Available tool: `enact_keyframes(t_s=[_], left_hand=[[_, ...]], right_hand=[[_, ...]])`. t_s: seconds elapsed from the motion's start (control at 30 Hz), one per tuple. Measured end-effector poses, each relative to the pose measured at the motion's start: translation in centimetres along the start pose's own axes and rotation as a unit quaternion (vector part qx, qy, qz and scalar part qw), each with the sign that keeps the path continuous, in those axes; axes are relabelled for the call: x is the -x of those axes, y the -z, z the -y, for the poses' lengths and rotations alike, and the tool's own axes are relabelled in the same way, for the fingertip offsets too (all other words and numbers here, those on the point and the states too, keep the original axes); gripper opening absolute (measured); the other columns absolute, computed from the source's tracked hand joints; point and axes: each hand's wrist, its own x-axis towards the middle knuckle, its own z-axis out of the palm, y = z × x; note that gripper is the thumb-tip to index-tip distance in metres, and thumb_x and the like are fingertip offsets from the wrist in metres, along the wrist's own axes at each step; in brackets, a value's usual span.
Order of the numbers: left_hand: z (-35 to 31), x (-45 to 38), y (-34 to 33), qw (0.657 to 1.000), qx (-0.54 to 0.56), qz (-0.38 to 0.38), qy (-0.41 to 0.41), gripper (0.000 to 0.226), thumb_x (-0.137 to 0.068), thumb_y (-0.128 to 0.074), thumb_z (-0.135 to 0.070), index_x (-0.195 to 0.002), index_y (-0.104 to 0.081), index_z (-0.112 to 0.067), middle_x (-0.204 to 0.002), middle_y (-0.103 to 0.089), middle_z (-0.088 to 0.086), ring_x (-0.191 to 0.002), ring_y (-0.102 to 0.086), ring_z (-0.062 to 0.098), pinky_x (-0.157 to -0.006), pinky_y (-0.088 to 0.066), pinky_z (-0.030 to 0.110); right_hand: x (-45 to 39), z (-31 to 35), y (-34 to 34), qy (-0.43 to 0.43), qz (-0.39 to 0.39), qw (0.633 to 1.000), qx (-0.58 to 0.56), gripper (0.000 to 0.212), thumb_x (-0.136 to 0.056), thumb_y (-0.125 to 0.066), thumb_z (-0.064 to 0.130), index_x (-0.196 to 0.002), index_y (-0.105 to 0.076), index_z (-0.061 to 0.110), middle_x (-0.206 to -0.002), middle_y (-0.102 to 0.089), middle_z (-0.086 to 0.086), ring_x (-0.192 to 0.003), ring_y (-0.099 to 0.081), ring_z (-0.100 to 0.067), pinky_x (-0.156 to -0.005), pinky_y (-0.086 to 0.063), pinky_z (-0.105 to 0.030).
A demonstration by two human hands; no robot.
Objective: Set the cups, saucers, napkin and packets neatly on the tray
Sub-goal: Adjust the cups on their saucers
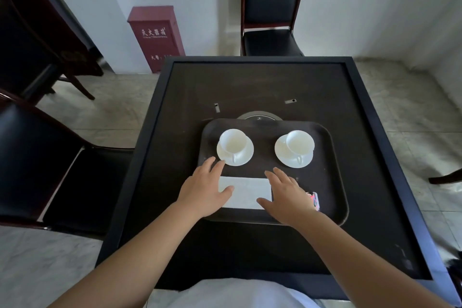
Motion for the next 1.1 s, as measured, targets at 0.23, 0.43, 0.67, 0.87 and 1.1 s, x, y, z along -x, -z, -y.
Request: enact_keyframes(t_s=[0.23, 0.43, 0.67, 0.87, 1.1], left_hand=[[3.3, -4.5, 1.5, 0.999, 0.04, 0.002, -0.031, 0.069, -0.091, -0.051, -0.055, -0.149, -0.024, -0.029, -0.16, -0.023, -0.002, -0.136, -0.041, 0.022, -0.088, -0.049, 0.036], [3.6, -8.9, 1.6, 0.991, 0.13, 0.006, -0.032, 0.065, -0.094, -0.061, -0.039, -0.149, -0.029, -0.028, -0.149, -0.041, -0.002, -0.124, -0.053, 0.021, -0.087, -0.051, 0.036], [2.8, -12.0, 0.0, 0.982, 0.191, 0.01, 0.003, 0.07, -0.09, -0.07, -0.027, -0.148, -0.031, -0.023, -0.145, -0.047, 0.002, -0.128, -0.051, 0.023, -0.098, -0.047, 0.037], [3.6, -13.8, -0.9, 0.961, 0.266, 0.075, 0.021, 0.064, -0.09, -0.071, -0.024, -0.144, -0.037, -0.026, -0.13, -0.06, 0.001, -0.117, -0.059, 0.021, -0.096, -0.05, 0.033], [4.1, -14.6, -0.8, 0.923, 0.36, 0.117, 0.063, 0.064, -0.088, -0.072, -0.018, -0.141, -0.039, -0.031, -0.117, -0.058, -0.009, -0.104, -0.057, 0.011, -0.081, -0.049, 0.025]], right_hand=[[-5.0, 4.5, 1.6, 0.003, -0.005, 1.0, -0.011, 0.075, -0.091, -0.06, 0.05, -0.151, -0.022, 0.026, -0.162, -0.019, 0.0, -0.145, -0.025, -0.028, -0.111, -0.036, -0.05], [-9.6, 5.4, 2.5, 0.012, -0.023, 0.999, -0.032, 0.072, -0.089, -0.065, 0.041, -0.148, -0.026, 0.023, -0.151, -0.034, 0.001, -0.13, -0.042, -0.027, -0.096, -0.048, -0.045], [-14.1, 4.7, 3.0, 0.049, -0.001, 0.998, -0.032, 0.082, -0.084, -0.073, 0.032, -0.149, -0.024, 0.023, -0.154, -0.03, -0.002, -0.13, -0.044, -0.03, -0.099, -0.046, -0.044], [-16.9, 4.9, 3.1, 0.105, 0.031, 0.992, 0.056, 0.095, -0.081, -0.077, 0.012, -0.153, -0.016, 0.026, -0.162, -0.017, 0.0, -0.131, -0.044, -0.033, -0.097, -0.05, -0.044], [-18.2, 4.4, 3.5, 0.111, 0.055, 0.992, 0.005, 0.099, -0.077, -0.081, 0.03, -0.153, -0.017, 0.029, -0.153, -0.031, 0.002, -0.125, -0.05, -0.028, -0.095, -0.047, -0.039]])
